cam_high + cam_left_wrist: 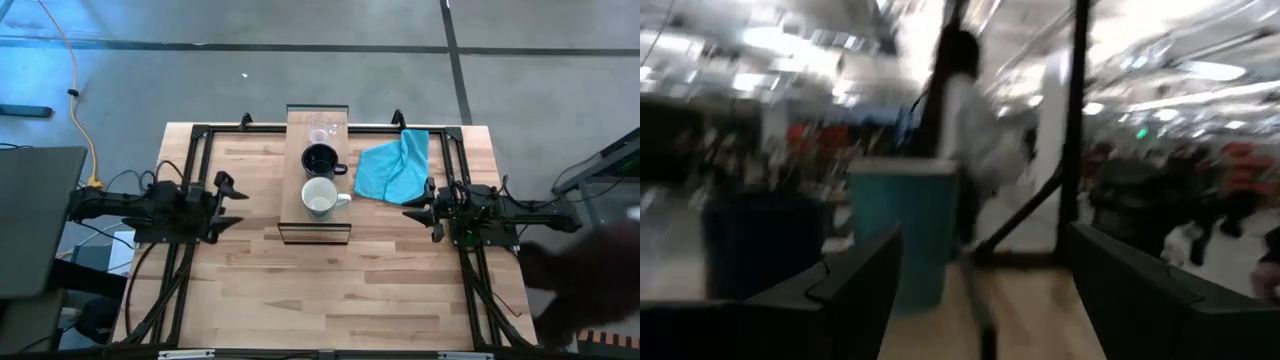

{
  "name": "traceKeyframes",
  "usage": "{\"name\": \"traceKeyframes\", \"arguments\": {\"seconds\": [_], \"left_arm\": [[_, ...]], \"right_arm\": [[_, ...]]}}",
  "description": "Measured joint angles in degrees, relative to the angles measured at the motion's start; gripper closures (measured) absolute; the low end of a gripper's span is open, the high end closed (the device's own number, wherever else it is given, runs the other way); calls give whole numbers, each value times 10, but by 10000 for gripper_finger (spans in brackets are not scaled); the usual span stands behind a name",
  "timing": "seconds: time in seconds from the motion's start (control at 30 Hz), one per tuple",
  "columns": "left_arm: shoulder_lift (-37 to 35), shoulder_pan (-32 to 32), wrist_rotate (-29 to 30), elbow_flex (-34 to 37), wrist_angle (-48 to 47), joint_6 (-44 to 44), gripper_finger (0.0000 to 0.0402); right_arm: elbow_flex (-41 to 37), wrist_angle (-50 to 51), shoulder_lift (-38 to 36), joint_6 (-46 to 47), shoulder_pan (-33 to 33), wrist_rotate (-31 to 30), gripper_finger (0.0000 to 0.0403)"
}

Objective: Stack small to large cups/mugs on shelf
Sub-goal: Return to Home Position

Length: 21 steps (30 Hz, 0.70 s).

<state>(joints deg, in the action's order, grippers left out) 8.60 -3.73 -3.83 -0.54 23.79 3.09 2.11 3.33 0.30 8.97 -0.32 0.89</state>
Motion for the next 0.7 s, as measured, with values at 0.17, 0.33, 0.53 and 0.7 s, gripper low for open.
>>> {"name": "traceKeyframes", "arguments": {"seconds": [0.17, 0.33, 0.53, 0.7], "left_arm": [[0, 0, 40, 0, -66, 4, 131], [0, 0, 50, 0, -99, -6, 131], [0, 0, 71, 0, -129, -34, 131], [0, 0, 89, 0, -147, -59, 131]], "right_arm": [[0, 0, 0, 0, 0, 0, 288], [0, 0, 0, 0, 0, 0, 288], [0, 0, 0, 0, 0, 0, 288], [0, 0, 0, 0, 0, 0, 288]]}}
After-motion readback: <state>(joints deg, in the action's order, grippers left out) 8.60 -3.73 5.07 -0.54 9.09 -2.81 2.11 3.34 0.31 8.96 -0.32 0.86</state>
